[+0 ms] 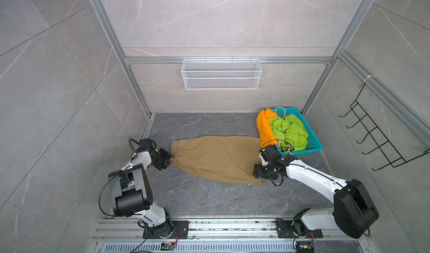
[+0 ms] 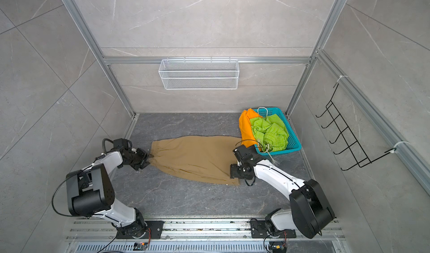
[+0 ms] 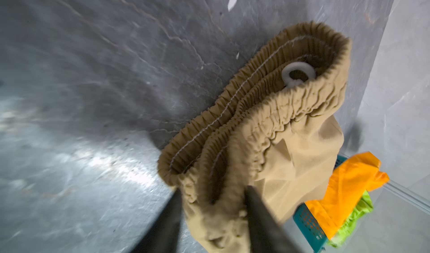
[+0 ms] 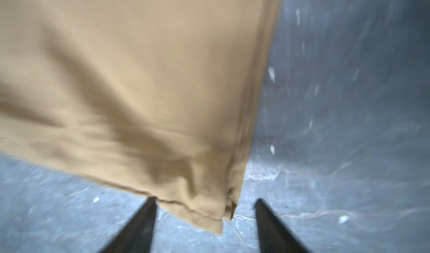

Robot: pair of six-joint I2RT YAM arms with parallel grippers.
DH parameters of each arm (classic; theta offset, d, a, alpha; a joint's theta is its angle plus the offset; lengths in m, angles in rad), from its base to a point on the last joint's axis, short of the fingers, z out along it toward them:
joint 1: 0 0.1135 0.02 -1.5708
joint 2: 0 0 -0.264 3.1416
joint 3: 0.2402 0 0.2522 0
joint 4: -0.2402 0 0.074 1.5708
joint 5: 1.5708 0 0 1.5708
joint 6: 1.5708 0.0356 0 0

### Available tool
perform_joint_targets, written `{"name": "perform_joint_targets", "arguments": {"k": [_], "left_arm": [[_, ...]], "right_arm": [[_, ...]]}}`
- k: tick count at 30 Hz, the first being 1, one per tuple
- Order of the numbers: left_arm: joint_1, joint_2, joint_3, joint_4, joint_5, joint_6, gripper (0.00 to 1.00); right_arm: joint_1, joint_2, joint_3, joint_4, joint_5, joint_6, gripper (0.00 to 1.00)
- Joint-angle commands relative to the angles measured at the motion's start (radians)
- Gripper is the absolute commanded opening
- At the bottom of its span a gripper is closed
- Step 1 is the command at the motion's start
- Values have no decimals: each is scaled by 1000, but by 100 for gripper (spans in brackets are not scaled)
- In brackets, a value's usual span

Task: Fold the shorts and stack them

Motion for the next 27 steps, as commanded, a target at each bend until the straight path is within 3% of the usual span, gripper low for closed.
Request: {"name": "perform_joint_targets", "arguments": {"k": [1,4,7,8,9,12,14,18,22,27], "left_arm": [[-30,-105,1,-56,-128,33,100],[-73,-190,49,-127,-307,101,100],[-153,-258,134,-158,-467,144,100],[-182,-260,160,-160,-474,147,100],[-212,-247,185,-161,-446,130,100],[-294,-170,166,-36,-214,-23,100],[-341,-113,120,51,-149,-93,100],[-350,-27,43,101,-105,-125,100],[-340,-20,-9,63,-148,-90,100],[-231,-30,-63,68,-95,-94,100]], "right_arm": [[-6,-15,123,-56,-1,-18,91],[-6,45,170,22,-107,23,99],[11,100,153,145,-222,100,100],[20,115,138,184,-245,120,100],[29,128,118,219,-259,139,100],[42,161,38,303,-288,176,99],[42,174,-29,345,-295,190,100],[24,188,-109,349,-248,165,100],[-52,198,-149,329,-239,122,100],[-134,232,-117,266,-198,39,100]]}}
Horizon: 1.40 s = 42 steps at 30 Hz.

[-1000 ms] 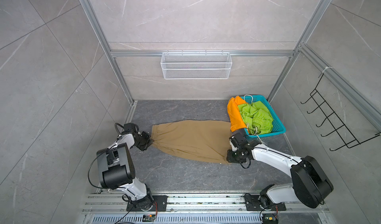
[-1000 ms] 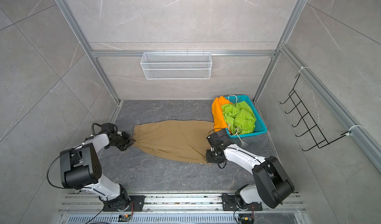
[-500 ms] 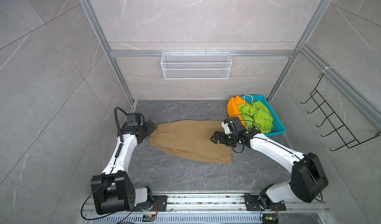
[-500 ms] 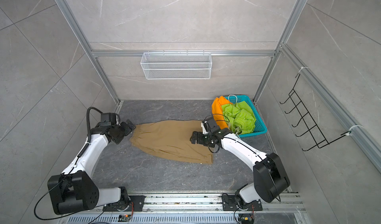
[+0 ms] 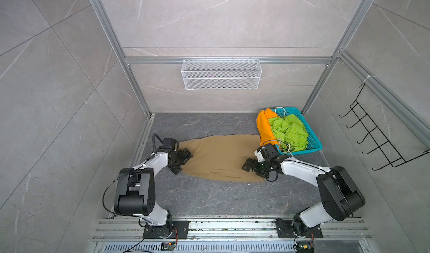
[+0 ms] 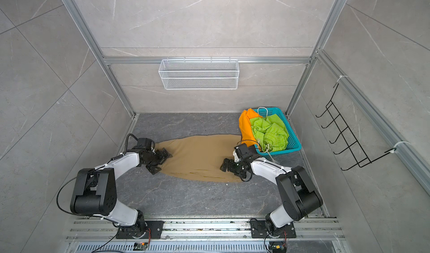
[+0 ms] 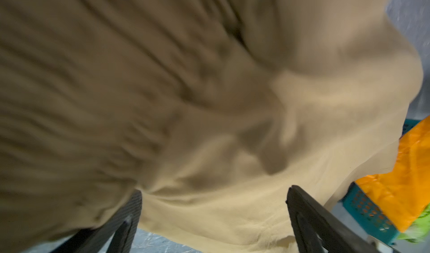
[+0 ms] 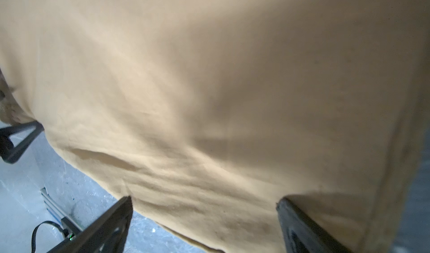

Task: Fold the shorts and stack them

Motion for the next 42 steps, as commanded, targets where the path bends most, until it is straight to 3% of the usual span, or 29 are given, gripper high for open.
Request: {"name": "perform_joint_targets", "arguments": {"k": [1,4,7,9,13,18,28,39,42], "left_arm": [[55,-42,30,-27,15,30,100],[54,-91,140,-124,-60,126,100],[59,-135,236,-216,-254,236,100],[84,-117,279,-259,-310,323,100],[161,-2,309,-287,-149,388,96],[158,57,303,-280,-74,448,88],[155,192,325,-308,-46,471,78],[112,288,353,-382,-150,503,67],[85,307,361,-389,-164,509,60]], "right_arm": [[-33,61,15,-99,86,-85,100],[-34,78,102,-142,81,-112,100],[-31,56,177,-163,49,-108,100],[-28,47,223,-183,45,-110,100],[-30,69,294,-223,44,-142,100],[-29,84,317,-236,36,-158,100],[-29,72,277,-209,20,-156,100],[-35,99,281,-189,19,-148,100],[-37,118,288,-181,16,-145,100]]}}
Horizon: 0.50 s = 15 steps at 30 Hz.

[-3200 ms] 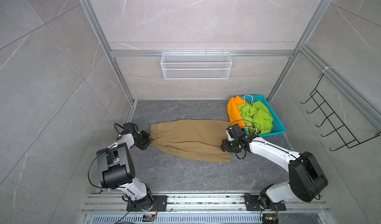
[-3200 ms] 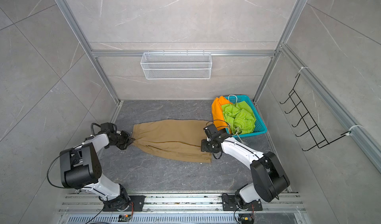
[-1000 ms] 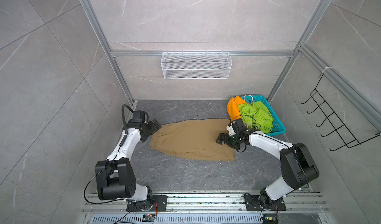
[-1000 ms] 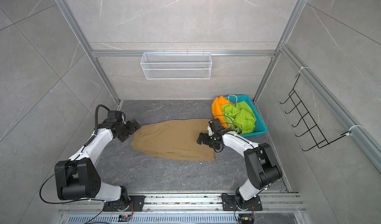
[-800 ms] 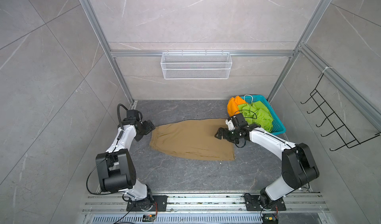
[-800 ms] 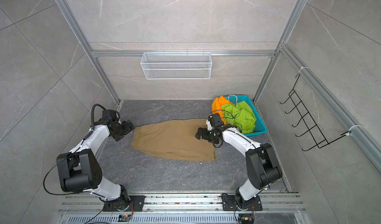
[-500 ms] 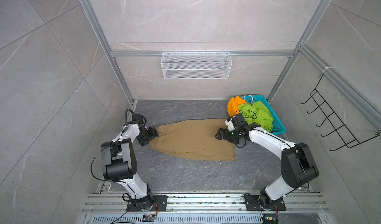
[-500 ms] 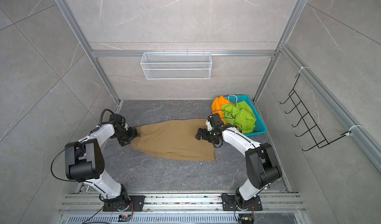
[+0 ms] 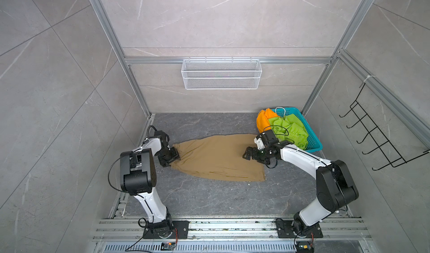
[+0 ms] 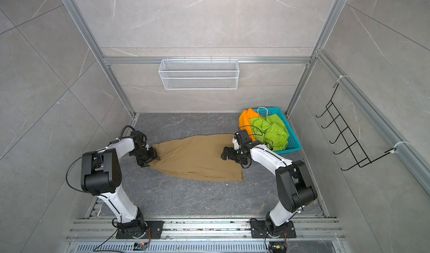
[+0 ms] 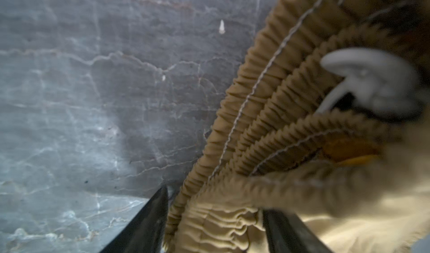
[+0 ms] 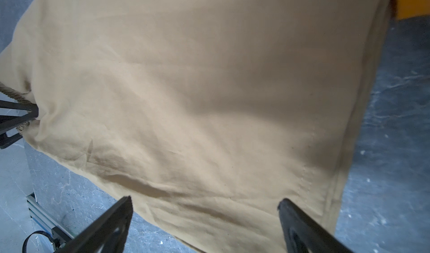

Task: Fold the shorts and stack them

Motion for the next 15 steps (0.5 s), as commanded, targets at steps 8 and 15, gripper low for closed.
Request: {"name": "perform_joint_targets", "arguments": {"k": [8,15], "left_arm": [[-106,17,38,-57,-59,35,0],[-139,-68,42,-63,-69,30,0]], "right_arm": [[-10,65,4,41,-6,7,100],[-30,182,32,62,16,-2,99]]}}
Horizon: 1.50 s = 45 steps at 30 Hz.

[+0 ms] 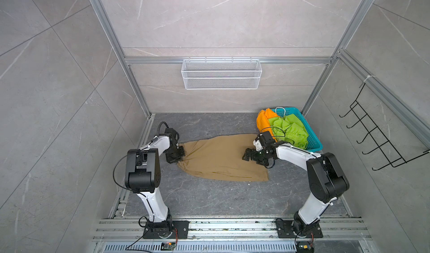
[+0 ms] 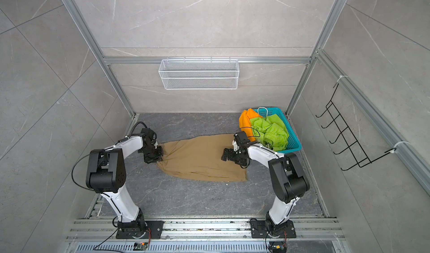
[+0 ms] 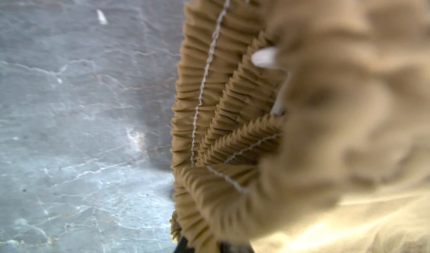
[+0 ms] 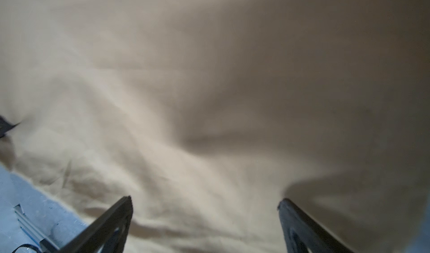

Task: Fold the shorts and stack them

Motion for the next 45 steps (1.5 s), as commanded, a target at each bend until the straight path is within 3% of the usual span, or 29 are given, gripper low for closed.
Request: {"name": "perform_joint_targets", "arguments": {"k": [1,6,12,16,19,24,29,34,45], "left_arm": [[-7,-75,18,-53,-13,10,0],[-8,-138,101,-93,-24,3,0],[-13,-122,251,-134,-75,2,0],[-27,-100,346,-185,-100,27,0],[-39,-102,386,-186,-103,35,0],[-80,-97,425,-187,-98,31,0],[-114,-98,426,-185,-98,28,0],[-132,-100,416,-178,-100,42,0],[-142,-112,425,-184,-90,65,0]], "right_arm": [[-8,62,34,12,17,0,100],[-7,137,109,9,45,8,100],[-7,284,313,-47,87,5,100],[1,216,397,-71,72,30,100],[32,126,427,-42,78,106,100],[118,98,405,222,114,376,100],[201,254,480,448,191,582,100],[272,483,703,527,254,710,100],[335,889,1177,482,378,757,100]]}}
